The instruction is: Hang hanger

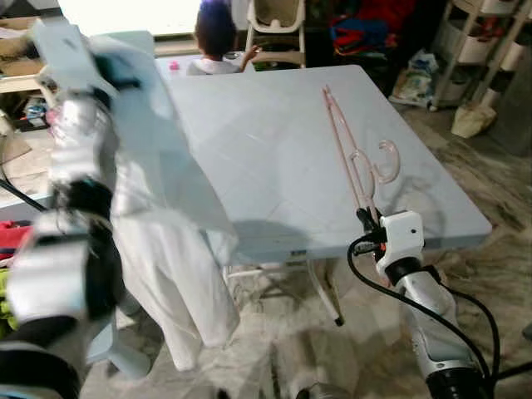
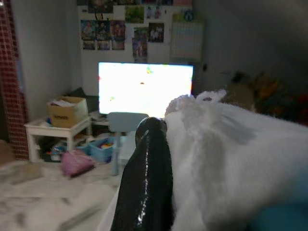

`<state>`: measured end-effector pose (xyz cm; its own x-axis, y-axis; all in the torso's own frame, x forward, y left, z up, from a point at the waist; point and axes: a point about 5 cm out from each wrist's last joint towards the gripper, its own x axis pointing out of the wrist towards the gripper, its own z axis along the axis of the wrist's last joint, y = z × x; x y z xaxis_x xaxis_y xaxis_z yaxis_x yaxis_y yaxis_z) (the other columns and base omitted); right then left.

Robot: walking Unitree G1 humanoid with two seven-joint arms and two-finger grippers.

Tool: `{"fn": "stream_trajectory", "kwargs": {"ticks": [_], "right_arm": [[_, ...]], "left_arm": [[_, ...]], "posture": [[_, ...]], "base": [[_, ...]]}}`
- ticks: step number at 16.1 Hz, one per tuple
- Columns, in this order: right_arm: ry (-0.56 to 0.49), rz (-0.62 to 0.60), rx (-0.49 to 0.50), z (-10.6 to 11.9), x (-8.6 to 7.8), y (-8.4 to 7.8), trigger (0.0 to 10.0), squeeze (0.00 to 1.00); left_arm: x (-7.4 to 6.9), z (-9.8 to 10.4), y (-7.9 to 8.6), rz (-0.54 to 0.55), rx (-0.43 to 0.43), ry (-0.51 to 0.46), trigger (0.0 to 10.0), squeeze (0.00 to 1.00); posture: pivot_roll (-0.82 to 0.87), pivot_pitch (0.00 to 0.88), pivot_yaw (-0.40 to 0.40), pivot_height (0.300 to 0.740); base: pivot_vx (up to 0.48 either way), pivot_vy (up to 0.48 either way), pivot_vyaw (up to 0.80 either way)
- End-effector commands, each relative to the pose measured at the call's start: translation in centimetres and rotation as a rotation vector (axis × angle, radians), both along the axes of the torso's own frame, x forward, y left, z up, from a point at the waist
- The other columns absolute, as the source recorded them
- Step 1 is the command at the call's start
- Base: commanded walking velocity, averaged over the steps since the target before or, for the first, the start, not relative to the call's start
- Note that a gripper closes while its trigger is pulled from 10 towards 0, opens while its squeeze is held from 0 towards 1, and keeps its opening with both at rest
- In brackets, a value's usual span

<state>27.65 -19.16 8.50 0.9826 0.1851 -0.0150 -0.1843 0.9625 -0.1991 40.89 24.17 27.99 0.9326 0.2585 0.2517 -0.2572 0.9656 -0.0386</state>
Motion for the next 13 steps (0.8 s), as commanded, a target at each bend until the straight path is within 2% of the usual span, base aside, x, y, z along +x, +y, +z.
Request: {"fn": "stream_trajectory", "kwargs": {"ticks": [1, 2, 3, 4, 5, 7, 8, 9, 10, 11, 12, 13], "right_arm": [[-0.008, -0.004, -0.012, 0.5, 0.2, -0.3, 10.0, 0.0], [-0.004, -0.025, -0.015, 0.5, 0.0, -0.9, 10.0, 0.0], [-0.001, -0.034, -0.016, 0.4, -0.2, -1.2, 10.0, 0.0], [0.001, -0.036, -0.021, 0.4, -0.3, -1.2, 10.0, 0.0], [0.002, -0.035, -0.026, 0.4, -0.5, -1.2, 10.0, 0.0], [0.004, -0.031, -0.029, 0.4, -0.5, -1.1, 10.0, 0.0], [0.005, -0.03, -0.032, 0.5, -0.5, -1.1, 10.0, 0.0], [0.006, -0.031, -0.034, 0.6, -0.5, -1.2, 10.0, 0.0], [0.01, -0.036, -0.038, 0.6, -0.6, -1.4, 10.0, 0.0], [0.019, -0.04, -0.043, 0.5, -0.7, -1.7, 10.0, 0.0], [0.022, -0.039, -0.044, 0.4, -0.8, -1.7, 10.0, 0.0], [0.028, -0.034, -0.047, 0.4, -0.8, -1.6, 10.0, 0.0]], "left_arm": [[-0.1, 2.6, 0.9, 0.054, 0.035, -0.054, 10.0, 0.0], [-0.2, 4.7, 1.7, 0.134, 0.028, -0.08, 10.0, 0.0], [-0.1, 6.1, 1.4, 0.138, 0.008, -0.108, 10.0, 0.0], [0.3, 7.3, -0.5, 0.072, 0.031, -0.134, 10.0, 0.0], [0.8, 8.1, -3.9, -0.037, 0.089, -0.158, 10.0, 0.0], [1.4, 7.1, -9.2, -0.255, 0.205, -0.144, 10.0, 0.0], [1.6, 4.6, -12.4, -0.341, 0.291, -0.09, 10.0, 0.0], [1.6, 3.7, -13.1, -0.349, 0.312, -0.07, 10.0, 0.0], [1.6, 0.9, -13.7, -0.319, 0.348, -0.003, 10.0, 0.0], [1.4, -2.6, -12.9, -0.264, 0.337, 0.085, 10.0, 0.0], [1.4, -3.2, -12.5, -0.25, 0.331, 0.106, 10.0, 0.0], [1.2, -5.4, -10.6, -0.202, 0.272, 0.184, 10.0, 0.0]], "posture": [[-0.13, 0.0, 0.058, 0.74], [-0.14, 0.0, 0.061, 0.74], [-0.14, 0.0, 0.062, 0.74], [-0.15, 0.0, 0.062, 0.74], [-0.15, 0.0, 0.061, 0.74], [-0.15, 0.0, 0.061, 0.74], [-0.16, 0.0, 0.062, 0.74], [-0.16, 0.0, 0.062, 0.74], [-0.17, 0.0, 0.061, 0.74], [-0.17, 0.0, 0.056, 0.74], [-0.17, 0.0, 0.055, 0.74], [-0.16, 0.0, 0.055, 0.74]], "base": [[0.0, 0.0, 0.0], [0.0, 0.0, 0.0], [0.0, 0.0, 0.0], [0.0, 0.0, 0.0], [0.0, 0.0, 0.0], [0.0, 0.0, 0.0], [0.0, 0.0, 0.0], [0.0, 0.0, 0.0], [0.0, 0.0, 0.0], [0.0, 0.0, 0.0], [0.0, 0.0, 0.0], [0.0, 0.0, 0.0]]}}
